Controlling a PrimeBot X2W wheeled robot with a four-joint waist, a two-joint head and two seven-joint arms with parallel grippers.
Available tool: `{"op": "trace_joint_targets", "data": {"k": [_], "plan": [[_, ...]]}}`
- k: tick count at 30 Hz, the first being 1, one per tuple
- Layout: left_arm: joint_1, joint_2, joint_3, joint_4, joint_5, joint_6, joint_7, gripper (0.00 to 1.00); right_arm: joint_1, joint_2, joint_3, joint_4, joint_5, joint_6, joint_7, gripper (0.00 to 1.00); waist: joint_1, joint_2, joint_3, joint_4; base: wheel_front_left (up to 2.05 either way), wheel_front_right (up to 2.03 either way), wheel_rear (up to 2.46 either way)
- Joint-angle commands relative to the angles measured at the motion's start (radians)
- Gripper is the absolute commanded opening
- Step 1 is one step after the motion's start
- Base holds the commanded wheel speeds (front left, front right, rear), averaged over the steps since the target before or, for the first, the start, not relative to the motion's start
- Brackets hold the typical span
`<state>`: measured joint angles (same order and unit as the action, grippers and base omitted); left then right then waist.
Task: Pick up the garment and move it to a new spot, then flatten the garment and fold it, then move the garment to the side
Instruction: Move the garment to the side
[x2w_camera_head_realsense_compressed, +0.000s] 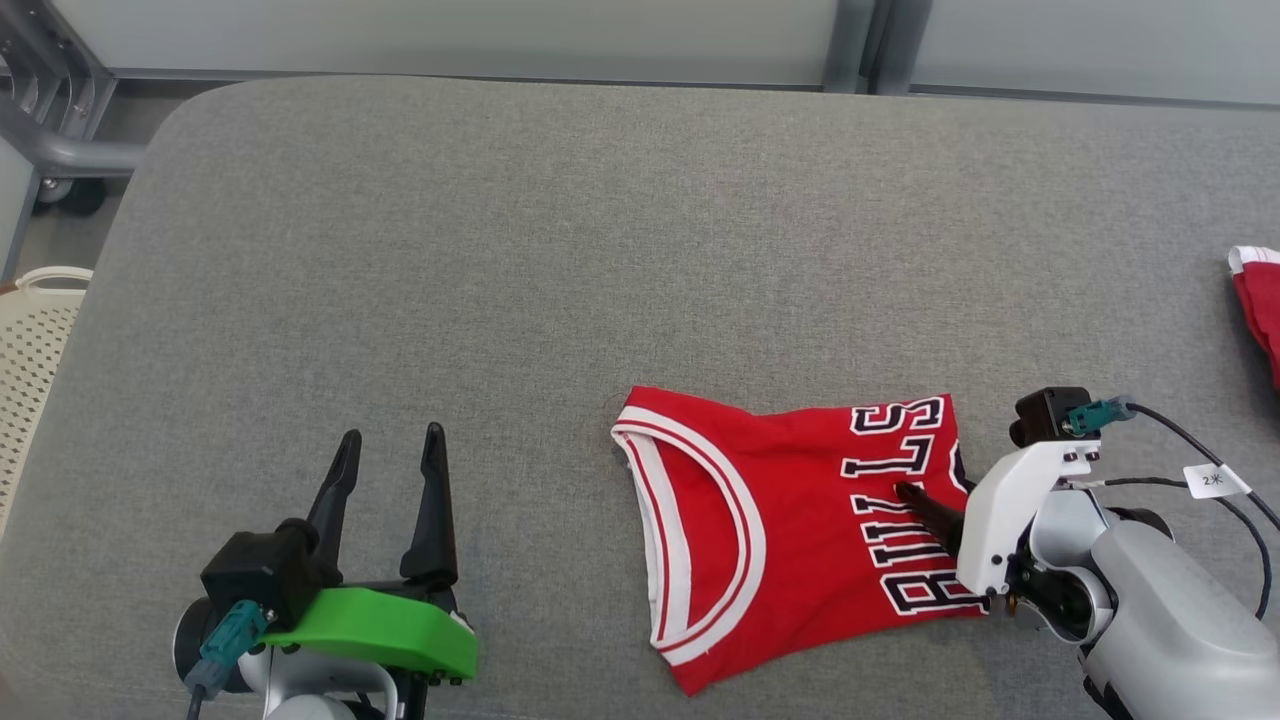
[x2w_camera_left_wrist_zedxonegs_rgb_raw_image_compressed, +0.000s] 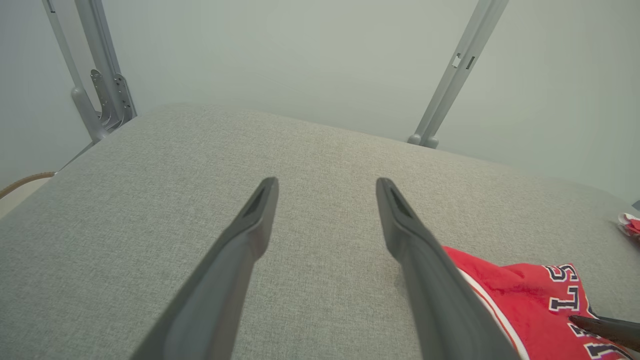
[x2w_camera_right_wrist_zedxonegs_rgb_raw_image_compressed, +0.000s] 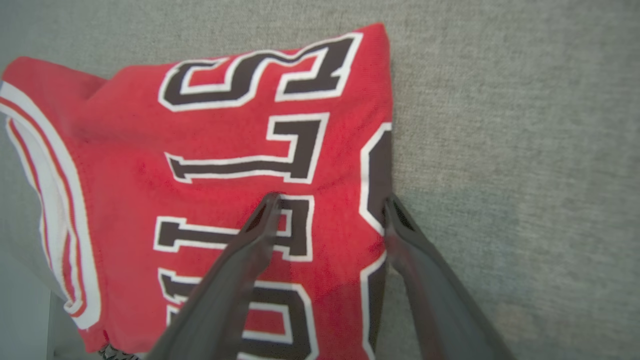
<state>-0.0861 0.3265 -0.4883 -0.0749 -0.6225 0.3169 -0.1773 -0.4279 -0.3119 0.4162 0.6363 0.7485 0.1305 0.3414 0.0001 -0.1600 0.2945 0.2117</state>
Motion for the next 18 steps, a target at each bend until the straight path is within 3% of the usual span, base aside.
{"op": "trace_joint_targets", "data": {"k": [1, 3, 4, 18], "plan": [[-0.013, 0.006, 0.003, 0.0, 0.007, 0.004, -0.006, 1.0, 0.0, 0.001, 0.012, 0.013, 0.012, 0.0, 0.004, 0.53, -0.0001, 0.0, 0.006, 0.004, 0.0, 0.0, 0.0], [-0.013, 0.007, 0.006, 0.002, 0.006, 0.006, -0.008, 1.0, -0.009, 0.0, 0.02, 0.018, 0.02, 0.0, -0.001, 0.25, -0.0001, 0.0, 0.007, 0.002, 0.0, 0.0, 0.0], [-0.014, 0.008, 0.007, 0.002, 0.005, 0.007, -0.009, 1.0, -0.015, -0.002, 0.024, 0.02, 0.021, 0.0, -0.006, 0.01, -0.0001, 0.0, 0.008, 0.0, 0.0, 0.0, 0.0], [-0.006, 0.005, 0.005, 0.009, -0.002, 0.009, -0.016, 1.0, -0.081, -0.081, 0.048, -0.035, 0.027, 0.0, -0.056, 0.0, -0.0001, 0.0, -0.011, -0.09, 0.0, 0.0, 0.0]]}}
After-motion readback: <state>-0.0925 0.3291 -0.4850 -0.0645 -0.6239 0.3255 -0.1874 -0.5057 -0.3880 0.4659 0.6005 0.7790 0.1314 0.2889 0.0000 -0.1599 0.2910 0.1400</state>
